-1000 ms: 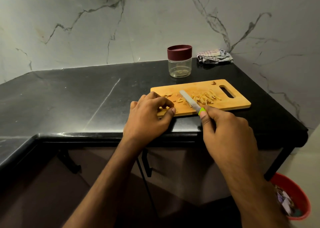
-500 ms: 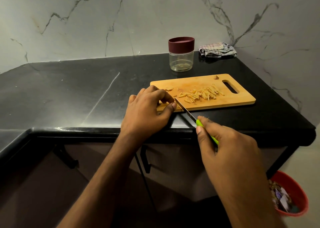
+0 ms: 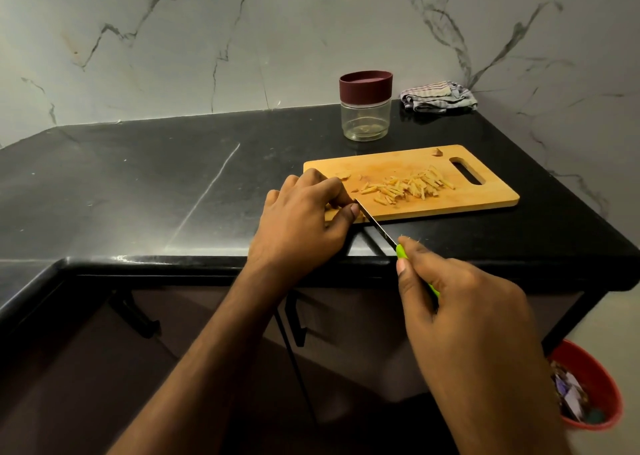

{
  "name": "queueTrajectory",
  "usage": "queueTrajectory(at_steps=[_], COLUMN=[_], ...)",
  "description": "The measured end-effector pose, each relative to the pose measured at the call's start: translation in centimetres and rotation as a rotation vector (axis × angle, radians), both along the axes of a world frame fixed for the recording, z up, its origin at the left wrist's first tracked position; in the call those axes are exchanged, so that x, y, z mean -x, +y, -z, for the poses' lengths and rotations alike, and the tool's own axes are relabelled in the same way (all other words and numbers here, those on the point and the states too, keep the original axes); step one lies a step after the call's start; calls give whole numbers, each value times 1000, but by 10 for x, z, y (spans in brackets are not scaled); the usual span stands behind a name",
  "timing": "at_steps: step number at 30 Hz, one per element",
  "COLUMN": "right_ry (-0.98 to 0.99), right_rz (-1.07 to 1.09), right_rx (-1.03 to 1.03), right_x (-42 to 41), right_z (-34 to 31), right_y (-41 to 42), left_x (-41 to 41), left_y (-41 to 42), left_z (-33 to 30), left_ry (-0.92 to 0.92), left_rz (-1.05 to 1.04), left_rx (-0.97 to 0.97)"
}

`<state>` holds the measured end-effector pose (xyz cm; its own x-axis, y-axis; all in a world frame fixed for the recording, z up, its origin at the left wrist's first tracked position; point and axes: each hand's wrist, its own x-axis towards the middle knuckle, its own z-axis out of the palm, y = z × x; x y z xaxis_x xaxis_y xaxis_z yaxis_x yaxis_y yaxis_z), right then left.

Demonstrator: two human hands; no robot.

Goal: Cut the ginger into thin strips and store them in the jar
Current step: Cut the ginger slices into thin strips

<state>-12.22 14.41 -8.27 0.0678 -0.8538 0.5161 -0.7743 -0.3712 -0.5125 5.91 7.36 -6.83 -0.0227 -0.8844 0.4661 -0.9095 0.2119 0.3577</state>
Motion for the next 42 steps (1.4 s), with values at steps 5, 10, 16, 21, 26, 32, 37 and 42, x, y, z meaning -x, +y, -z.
queueTrajectory(at_steps=[5, 10, 16, 21, 26, 32, 37, 42], right_ry=[8, 80, 120, 142, 113, -34, -87, -55], right_rz=[11, 64, 77, 73, 54, 7, -66, -55], right_rx=[5, -45, -112, -130, -126, -11, -1, -22], right_x=[-12, -7, 7, 3, 6, 9, 4, 3], right_z=[-3, -3, -8, -14, -12, -7, -1, -4], right_y=[-13, -6, -9, -9, -9, -10, -5, -3], left_x=[-1, -2, -1, 0, -1, -2, -9, -6], left_y=[-2, 1, 3, 4, 2, 5, 10, 8], left_z=[-1, 1, 2, -2, 0, 3, 5, 5], left_ry=[14, 7, -65, -197, -231, -34, 226, 149], left_rz=[24, 15, 16, 104, 88, 97, 137, 86], left_rx=[-14, 3, 36, -42, -79, 45, 141, 89])
